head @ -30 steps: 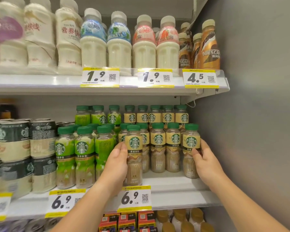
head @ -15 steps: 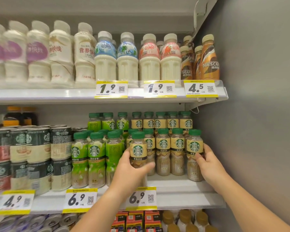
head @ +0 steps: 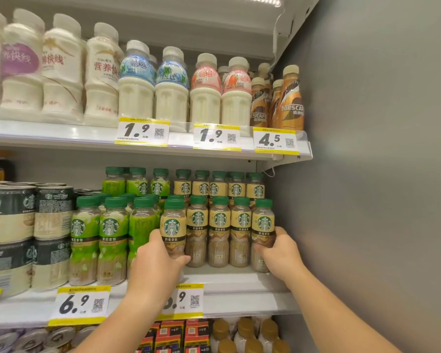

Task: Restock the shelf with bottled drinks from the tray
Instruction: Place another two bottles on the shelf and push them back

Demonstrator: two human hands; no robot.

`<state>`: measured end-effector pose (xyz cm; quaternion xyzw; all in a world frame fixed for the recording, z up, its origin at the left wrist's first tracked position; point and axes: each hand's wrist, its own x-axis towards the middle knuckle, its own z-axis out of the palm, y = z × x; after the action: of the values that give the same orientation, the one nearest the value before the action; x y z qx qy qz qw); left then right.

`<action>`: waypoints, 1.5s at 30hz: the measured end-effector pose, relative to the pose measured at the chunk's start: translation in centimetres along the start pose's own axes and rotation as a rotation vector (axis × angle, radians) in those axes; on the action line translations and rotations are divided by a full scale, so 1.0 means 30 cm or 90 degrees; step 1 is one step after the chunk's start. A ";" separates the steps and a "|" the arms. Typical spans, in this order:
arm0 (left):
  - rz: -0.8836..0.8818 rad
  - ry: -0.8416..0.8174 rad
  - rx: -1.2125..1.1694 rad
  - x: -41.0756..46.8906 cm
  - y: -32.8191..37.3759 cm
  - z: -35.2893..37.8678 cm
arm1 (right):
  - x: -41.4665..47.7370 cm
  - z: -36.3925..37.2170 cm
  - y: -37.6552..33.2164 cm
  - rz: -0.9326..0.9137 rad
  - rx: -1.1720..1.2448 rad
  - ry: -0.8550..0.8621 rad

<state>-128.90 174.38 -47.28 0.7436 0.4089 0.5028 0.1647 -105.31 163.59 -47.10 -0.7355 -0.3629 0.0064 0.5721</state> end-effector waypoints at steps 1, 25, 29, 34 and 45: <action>0.004 0.005 0.020 -0.001 -0.001 -0.002 | 0.006 0.002 -0.001 0.004 -0.006 0.001; -0.003 0.023 0.171 -0.029 -0.047 0.030 | 0.066 0.032 0.041 -0.025 -0.033 0.004; -0.006 0.020 0.161 -0.029 -0.039 0.020 | 0.064 0.031 0.038 -0.014 -0.043 0.005; -0.016 0.004 0.132 -0.034 -0.031 0.011 | 0.054 0.028 0.031 -0.005 -0.057 0.006; 0.018 -0.039 0.220 -0.035 -0.022 -0.018 | 0.013 -0.005 -0.022 0.034 -0.251 -0.004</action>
<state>-129.84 173.87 -48.11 0.7816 0.4737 0.4039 0.0396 -105.31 163.73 -46.34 -0.8427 -0.3394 -0.0475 0.4152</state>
